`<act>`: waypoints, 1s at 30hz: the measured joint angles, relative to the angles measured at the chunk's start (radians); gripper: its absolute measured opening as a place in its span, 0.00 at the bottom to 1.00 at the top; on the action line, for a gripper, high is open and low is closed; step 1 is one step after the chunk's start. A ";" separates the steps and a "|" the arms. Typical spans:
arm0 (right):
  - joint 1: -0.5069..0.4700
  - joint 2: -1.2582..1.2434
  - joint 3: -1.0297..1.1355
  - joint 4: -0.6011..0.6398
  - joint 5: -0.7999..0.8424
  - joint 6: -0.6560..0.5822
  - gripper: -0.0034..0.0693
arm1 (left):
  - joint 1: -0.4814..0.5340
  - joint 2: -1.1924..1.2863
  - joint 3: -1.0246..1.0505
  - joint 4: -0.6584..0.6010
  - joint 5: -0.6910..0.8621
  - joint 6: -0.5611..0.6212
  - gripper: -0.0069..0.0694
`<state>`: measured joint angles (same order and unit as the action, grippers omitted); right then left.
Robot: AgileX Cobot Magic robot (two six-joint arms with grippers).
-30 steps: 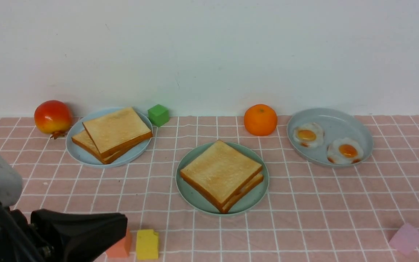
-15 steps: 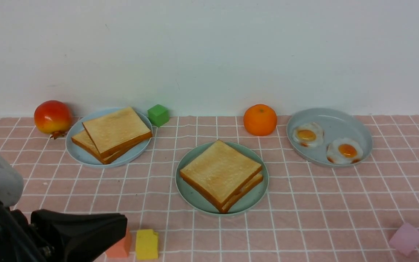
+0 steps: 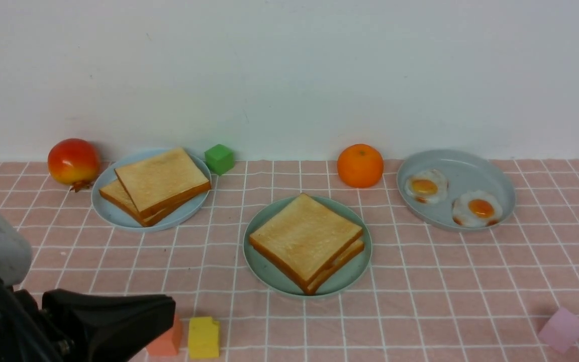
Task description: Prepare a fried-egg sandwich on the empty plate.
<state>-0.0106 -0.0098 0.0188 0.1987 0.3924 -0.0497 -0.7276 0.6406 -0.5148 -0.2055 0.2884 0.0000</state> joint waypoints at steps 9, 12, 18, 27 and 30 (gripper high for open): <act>0.000 0.000 -0.002 -0.030 0.007 0.050 0.04 | 0.000 0.000 0.000 0.000 0.000 0.000 0.09; 0.000 0.000 -0.002 -0.030 0.007 0.050 0.04 | 0.000 0.000 0.000 0.000 0.000 0.000 0.09; 0.000 0.000 -0.002 -0.030 0.007 0.050 0.04 | 0.000 0.000 0.000 0.000 0.000 0.000 0.10; 0.000 0.000 -0.002 -0.030 0.007 0.050 0.05 | 0.000 0.000 0.000 0.027 -0.004 0.000 0.11; 0.000 0.000 -0.002 -0.031 0.007 0.050 0.05 | 0.044 -0.022 0.021 0.105 -0.057 -0.007 0.08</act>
<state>-0.0106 -0.0098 0.0172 0.1679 0.3989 0.0000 -0.6839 0.6181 -0.4935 -0.1005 0.2315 -0.0073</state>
